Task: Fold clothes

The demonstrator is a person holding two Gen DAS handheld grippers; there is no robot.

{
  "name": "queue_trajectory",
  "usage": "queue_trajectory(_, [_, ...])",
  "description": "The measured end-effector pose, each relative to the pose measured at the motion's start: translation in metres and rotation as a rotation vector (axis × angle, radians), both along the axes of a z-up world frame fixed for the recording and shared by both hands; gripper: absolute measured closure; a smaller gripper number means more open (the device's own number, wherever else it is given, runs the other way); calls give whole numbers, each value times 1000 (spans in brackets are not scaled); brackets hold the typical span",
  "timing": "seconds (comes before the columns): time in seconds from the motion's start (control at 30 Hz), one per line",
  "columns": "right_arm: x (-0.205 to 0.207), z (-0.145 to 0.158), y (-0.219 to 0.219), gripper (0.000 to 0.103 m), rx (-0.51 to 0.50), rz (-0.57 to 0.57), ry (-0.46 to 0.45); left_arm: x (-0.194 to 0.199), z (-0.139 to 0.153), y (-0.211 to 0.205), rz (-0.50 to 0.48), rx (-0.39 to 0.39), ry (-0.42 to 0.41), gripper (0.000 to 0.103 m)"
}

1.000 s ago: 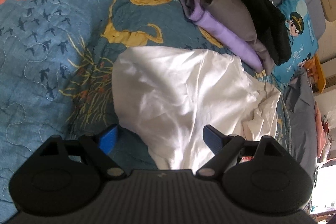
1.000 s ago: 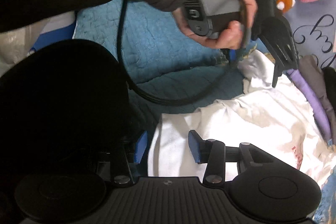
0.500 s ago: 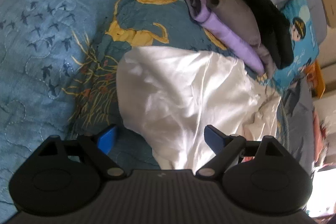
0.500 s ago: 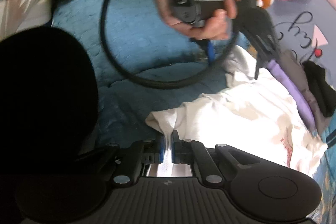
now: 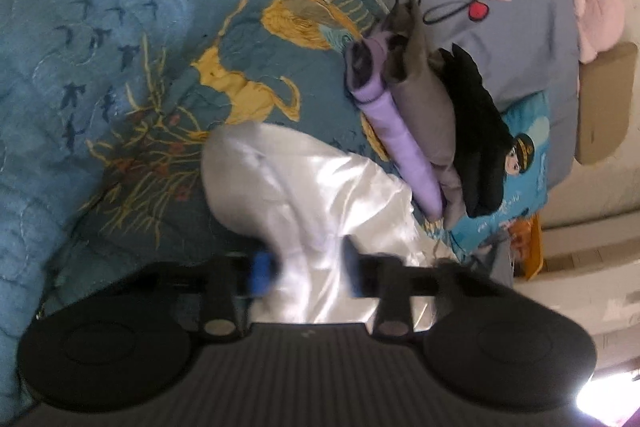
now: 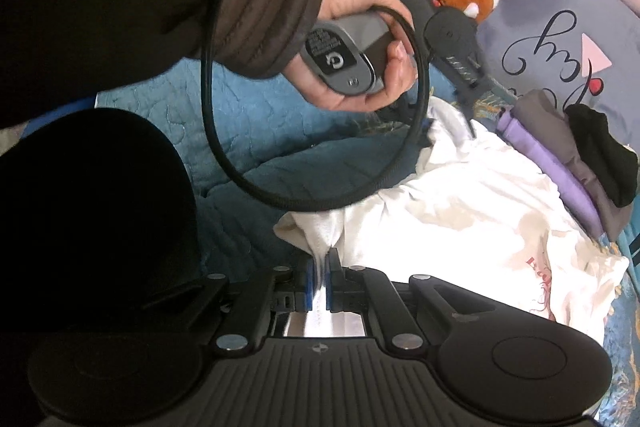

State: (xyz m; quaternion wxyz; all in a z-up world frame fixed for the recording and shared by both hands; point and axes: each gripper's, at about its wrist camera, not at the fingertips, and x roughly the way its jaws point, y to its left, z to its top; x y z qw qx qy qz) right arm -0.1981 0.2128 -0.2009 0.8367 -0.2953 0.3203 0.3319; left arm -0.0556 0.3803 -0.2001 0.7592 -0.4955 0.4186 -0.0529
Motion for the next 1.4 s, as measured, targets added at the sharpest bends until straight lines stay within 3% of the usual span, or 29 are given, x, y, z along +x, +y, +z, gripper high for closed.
queue_trajectory(0.03, [1, 2, -2, 98, 12, -6, -4, -1, 4, -1, 9, 12, -10, 93])
queue_trajectory(0.17, [5, 15, -13, 98, 81, -37, -21, -4, 21, -4, 47, 60, -48, 97])
queue_trajectory(0.3, [4, 36, -45, 98, 208, -129, -6, 3, 57, -22, -2, 176, -99, 97])
queue_trajectory(0.43, [2, 54, -95, 98, 323, -259, 38, 19, 103, -74, -172, 426, -146, 97])
queue_trajectory(0.57, [5, 58, -141, 98, 415, -372, 139, 32, 136, -164, -410, 684, -196, 97])
queue_trajectory(0.7, [1, 47, -166, 98, 473, -431, 243, 37, 134, -254, -624, 818, -201, 96])
queue_trajectory(0.83, [3, 37, -179, 98, 526, -471, 312, 44, 110, -306, -690, 899, -106, 95])
queue_trajectory(0.97, [1, 37, -184, 98, 559, -476, 327, 44, 95, -320, -657, 949, -43, 89])
queue_trajectory(1.03, [1, 34, -191, 98, 582, -493, 361, 44, 94, -321, -646, 922, -41, 89])
queue_trajectory(1.17, [4, 23, -210, 98, 663, -565, 482, 44, 94, -321, -628, 849, -47, 73])
queue_trajectory(1.27, [2, 15, -224, 97, 701, -634, 552, 38, 106, -323, -637, 770, -94, 62])
queue_trajectory(1.4, [-4, 14, -230, 96, 690, -658, 594, 23, 134, -322, -637, 756, -188, 52])
